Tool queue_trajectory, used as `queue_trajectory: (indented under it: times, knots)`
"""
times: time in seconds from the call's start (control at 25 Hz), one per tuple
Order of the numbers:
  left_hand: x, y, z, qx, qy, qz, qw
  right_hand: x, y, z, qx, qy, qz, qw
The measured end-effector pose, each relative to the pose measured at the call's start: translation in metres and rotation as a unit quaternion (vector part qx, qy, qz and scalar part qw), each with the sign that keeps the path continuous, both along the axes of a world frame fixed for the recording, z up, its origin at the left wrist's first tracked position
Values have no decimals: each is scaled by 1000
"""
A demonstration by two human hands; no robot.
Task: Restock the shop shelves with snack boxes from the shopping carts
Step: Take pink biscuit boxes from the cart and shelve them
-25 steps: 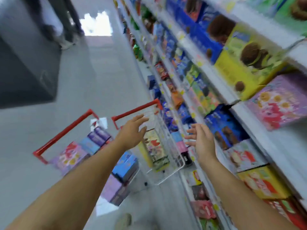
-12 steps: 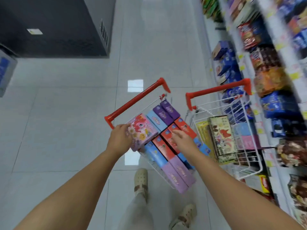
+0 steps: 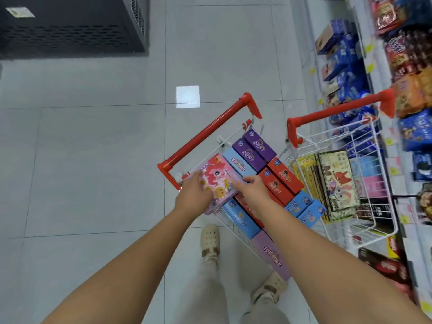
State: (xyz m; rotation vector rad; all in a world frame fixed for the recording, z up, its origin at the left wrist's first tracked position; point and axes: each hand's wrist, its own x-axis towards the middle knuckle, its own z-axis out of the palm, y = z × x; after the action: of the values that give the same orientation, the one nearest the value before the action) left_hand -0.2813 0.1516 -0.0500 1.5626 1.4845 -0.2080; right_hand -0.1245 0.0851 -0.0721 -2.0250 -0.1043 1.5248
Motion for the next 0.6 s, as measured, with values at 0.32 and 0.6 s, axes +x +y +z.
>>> queue_trajectory:
  times: [0.32,0.6]
  knots:
    - [26,13,28,-204,-161,196,946,74,-39,54,121,80,-84,986]
    - [29,-17,22,-265,-222,236,908,58,-148,45,-117,-197,358,905]
